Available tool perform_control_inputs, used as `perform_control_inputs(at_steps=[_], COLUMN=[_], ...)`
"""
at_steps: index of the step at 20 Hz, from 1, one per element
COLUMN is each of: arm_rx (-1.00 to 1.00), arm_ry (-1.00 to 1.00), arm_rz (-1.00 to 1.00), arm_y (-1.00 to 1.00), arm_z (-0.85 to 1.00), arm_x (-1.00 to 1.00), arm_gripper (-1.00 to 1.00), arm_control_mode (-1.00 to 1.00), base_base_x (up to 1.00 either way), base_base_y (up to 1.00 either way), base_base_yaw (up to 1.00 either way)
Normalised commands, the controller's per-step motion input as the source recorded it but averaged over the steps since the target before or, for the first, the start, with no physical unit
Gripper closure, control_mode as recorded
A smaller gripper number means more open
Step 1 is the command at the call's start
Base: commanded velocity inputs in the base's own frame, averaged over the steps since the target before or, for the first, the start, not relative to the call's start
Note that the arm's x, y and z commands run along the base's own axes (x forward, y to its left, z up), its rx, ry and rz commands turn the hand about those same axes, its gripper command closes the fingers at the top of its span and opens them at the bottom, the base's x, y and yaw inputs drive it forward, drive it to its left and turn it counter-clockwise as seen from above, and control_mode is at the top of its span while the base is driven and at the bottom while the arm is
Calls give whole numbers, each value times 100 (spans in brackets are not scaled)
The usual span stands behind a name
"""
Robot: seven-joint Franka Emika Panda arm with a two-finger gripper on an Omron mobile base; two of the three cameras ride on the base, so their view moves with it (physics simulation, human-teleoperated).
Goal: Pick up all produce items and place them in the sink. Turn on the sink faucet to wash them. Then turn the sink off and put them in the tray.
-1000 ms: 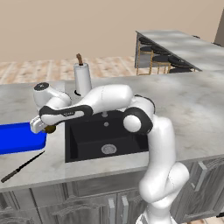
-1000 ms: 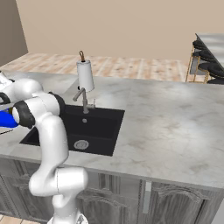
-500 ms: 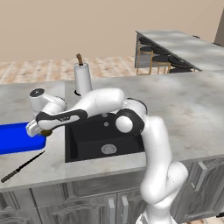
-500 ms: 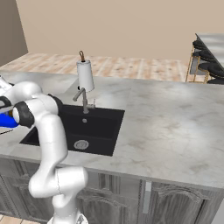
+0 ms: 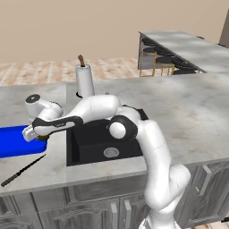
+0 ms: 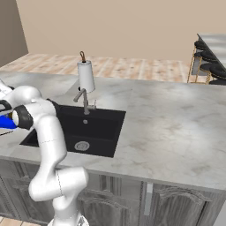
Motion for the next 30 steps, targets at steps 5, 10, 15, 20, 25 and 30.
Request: perform_control_inputs(at_steps=[5,10,15,20,25,30], arm_rx=[-3,-2,0,0,0,0], arm_ry=[0,0,0,0,0,0], arm_rz=[-3,-1,0,0,0,0], arm_y=[23,25,18,8,5,4], arm_z=[-20,-18,-15,-25,-22,-9], arm_x=[19,8,8,12,14,20], arm_gripper=[100,100,100,100,100,-100], arm_control_mode=[-100,-100,-100,-100,-100,-100], base_base_x=[0,0,0,0,0,0], base_base_y=[0,0,0,0,0,0], base_base_yaw=[0,0,0,0,0,0])
